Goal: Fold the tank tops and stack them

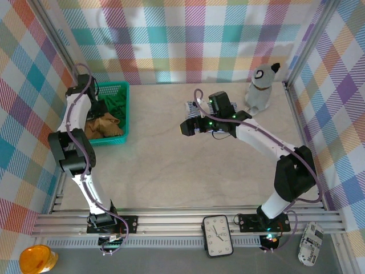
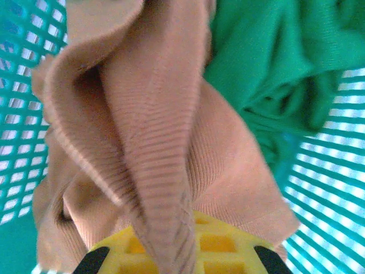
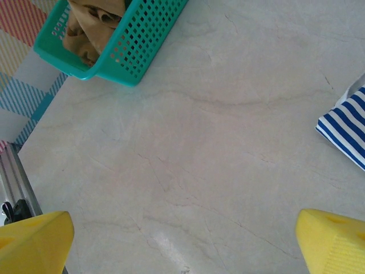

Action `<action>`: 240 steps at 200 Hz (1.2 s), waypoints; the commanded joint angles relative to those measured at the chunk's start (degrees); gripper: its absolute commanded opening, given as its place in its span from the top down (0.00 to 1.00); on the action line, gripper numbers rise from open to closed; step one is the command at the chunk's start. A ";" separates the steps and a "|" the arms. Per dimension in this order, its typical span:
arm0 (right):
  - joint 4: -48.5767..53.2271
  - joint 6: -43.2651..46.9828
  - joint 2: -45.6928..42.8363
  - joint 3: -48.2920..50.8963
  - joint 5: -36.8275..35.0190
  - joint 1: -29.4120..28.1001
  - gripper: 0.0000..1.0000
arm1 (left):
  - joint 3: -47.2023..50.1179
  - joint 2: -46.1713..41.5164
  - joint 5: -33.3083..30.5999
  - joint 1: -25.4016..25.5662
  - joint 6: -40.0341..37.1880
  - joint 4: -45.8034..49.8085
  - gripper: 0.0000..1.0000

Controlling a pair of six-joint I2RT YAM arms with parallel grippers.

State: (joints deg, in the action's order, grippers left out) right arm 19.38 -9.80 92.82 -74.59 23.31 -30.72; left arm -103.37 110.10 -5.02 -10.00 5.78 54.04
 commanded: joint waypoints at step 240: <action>-6.13 -3.07 -30.82 34.06 5.09 6.02 0.16 | 6.48 -2.57 15.07 49.47 31.40 -16.33 0.89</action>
State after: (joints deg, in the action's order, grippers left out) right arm 16.38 -9.30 63.16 -42.83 29.10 -25.08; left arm -93.67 103.85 6.13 37.76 39.38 41.76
